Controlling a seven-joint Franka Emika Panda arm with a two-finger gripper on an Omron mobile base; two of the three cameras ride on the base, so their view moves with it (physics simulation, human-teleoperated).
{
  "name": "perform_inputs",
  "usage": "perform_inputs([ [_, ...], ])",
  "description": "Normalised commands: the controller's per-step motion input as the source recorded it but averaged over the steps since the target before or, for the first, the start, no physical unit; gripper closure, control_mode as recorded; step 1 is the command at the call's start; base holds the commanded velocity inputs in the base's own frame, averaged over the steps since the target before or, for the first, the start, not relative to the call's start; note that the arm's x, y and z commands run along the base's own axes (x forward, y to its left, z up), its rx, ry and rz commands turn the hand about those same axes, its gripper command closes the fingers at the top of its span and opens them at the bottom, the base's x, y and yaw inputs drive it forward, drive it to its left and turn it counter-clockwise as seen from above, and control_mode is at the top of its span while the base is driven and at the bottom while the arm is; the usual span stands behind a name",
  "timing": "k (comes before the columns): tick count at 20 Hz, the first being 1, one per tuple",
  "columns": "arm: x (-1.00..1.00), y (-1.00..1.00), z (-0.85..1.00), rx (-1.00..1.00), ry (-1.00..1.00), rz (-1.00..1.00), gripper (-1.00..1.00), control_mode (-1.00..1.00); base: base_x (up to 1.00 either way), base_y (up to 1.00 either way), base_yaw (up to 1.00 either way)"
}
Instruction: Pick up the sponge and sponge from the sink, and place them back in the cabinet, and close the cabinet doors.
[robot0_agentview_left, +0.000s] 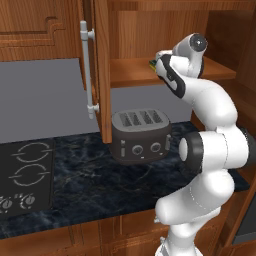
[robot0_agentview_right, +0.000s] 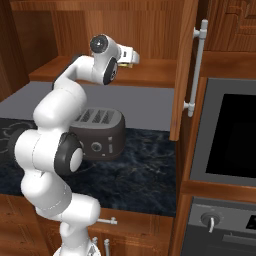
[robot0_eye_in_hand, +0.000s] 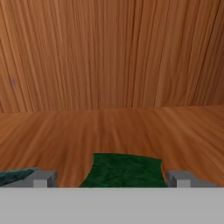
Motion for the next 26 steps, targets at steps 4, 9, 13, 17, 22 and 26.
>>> perform_inputs([
  [4, 0.00, 0.00, 0.00, 0.00, 0.13, 0.00, -1.00, -1.00, 0.00, 0.00, 0.00],
  [9, 0.00, 0.00, 0.00, 0.00, 0.01, 0.00, -1.00, -1.00, 0.00, 0.00, 0.00],
  [13, -0.10, 0.00, 0.00, 0.00, 0.00, 0.00, -1.00, -1.00, 0.00, 0.00, 0.00],
  [17, -0.29, 0.00, 0.00, 0.00, -0.01, 0.00, -1.00, -1.00, 0.00, 0.00, 0.00],
  [22, -0.43, 0.00, -0.06, 0.00, -0.05, 0.00, -1.00, -1.00, 0.00, 0.00, 0.00],
  [26, -0.48, 0.00, -0.12, 0.00, -0.10, 0.00, -1.00, -1.00, 0.00, 0.00, 0.00],
])
